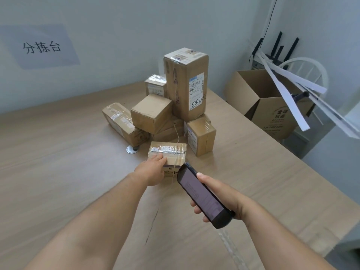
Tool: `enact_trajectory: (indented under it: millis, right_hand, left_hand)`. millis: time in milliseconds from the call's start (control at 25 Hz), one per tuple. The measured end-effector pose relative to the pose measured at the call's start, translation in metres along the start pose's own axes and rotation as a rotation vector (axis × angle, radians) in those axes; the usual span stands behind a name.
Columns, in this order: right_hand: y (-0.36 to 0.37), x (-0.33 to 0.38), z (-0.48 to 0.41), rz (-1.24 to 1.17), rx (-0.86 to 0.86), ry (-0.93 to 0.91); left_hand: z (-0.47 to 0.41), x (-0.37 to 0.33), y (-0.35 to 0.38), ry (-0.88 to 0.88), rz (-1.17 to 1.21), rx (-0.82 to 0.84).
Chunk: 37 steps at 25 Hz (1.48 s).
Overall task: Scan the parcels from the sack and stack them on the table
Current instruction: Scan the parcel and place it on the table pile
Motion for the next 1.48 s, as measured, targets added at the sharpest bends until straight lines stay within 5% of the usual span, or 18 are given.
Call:
enact_trajectory:
  millis: [360,720,1080,1320,1480]
  right_hand:
    - [0.01,-0.01,0.016,0.038,0.029,-0.032]
    - [0.009,-0.027,0.019,0.035,0.012,-0.021]
    - [0.025,-0.049,0.01,0.053,0.026,0.009]
    - [0.024,-0.07,0.021,0.073,0.111,0.05]
    - [0.008,-0.099,0.036,0.102,0.083,0.114]
  left_hand:
    - [0.053,0.018,-0.047,-0.201,0.019,-0.36]
    - [0.059,0.031,0.021,-0.206,0.266,0.093]
    - [0.079,0.001,0.013,-0.018,0.26,-0.084]
    - [0.101,-0.015,0.062,-0.03,0.395,0.257]
    - [0.105,-0.034,0.074,-0.072,0.258,0.194]
Point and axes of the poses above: each hand's wrist, its own z-axis away from the middle knuckle, its own y-axis out of the palm, x = y × z, the point moved 10 cm from there along -z, towards the middle knuckle, and after that the axes turned 7 degrees about y, right-handed, at the moved point
